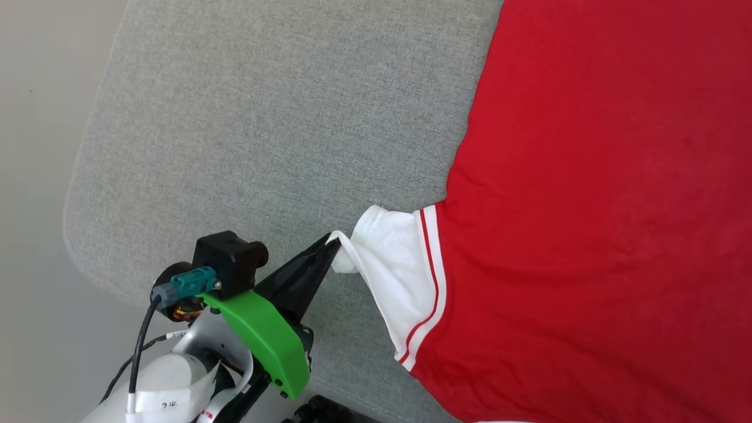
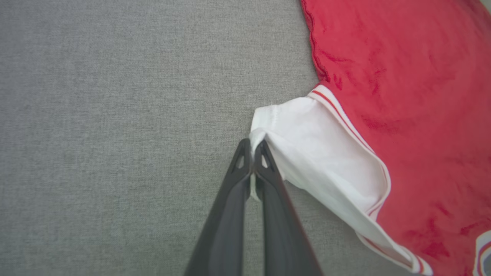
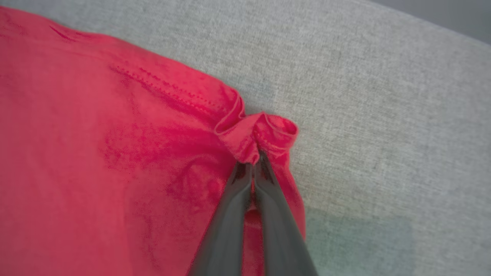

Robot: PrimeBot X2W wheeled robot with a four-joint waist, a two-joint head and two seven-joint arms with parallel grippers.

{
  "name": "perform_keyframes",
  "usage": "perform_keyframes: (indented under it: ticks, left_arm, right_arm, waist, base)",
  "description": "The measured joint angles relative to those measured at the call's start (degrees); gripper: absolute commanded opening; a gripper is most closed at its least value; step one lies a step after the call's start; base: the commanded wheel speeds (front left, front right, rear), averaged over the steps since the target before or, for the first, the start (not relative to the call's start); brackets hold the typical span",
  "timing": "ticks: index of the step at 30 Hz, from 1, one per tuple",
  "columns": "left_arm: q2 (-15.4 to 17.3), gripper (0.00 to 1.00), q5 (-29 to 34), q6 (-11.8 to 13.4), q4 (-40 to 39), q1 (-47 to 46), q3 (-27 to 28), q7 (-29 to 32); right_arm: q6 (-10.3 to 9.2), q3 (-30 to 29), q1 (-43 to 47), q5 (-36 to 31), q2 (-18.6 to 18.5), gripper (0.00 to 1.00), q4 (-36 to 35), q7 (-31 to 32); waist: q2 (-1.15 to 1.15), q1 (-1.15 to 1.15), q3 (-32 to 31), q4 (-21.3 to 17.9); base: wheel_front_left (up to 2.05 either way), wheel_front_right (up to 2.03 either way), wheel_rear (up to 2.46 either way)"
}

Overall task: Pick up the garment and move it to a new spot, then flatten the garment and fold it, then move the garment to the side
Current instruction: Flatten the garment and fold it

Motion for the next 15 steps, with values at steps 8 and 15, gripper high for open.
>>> perform_keyframes:
  ticks: [8, 15]
  left_arm:
    - [1.5, 0.0, 0.0, 1.2, -1.0, 0.0, 0.7, 0.8]
    - [3.3, 0.0, -0.1, 2.6, -1.8, 0.6, 1.2, 2.1]
  right_arm:
    - [0.0, -1.4, 6.4, 0.9, 0.8, 0.0, 1.3, -2.5]
    - [0.01, -4.7, 14.7, 2.2, 2.1, 0.0, 2.2, -4.7]
  waist:
    - [0.0, 0.0, -4.1, -2.2]
    - [0.0, 0.0, -8.8, -5.3]
  base:
    - [0.0, 0.0, 0.0]
    - [0.0, 0.0, 0.0]
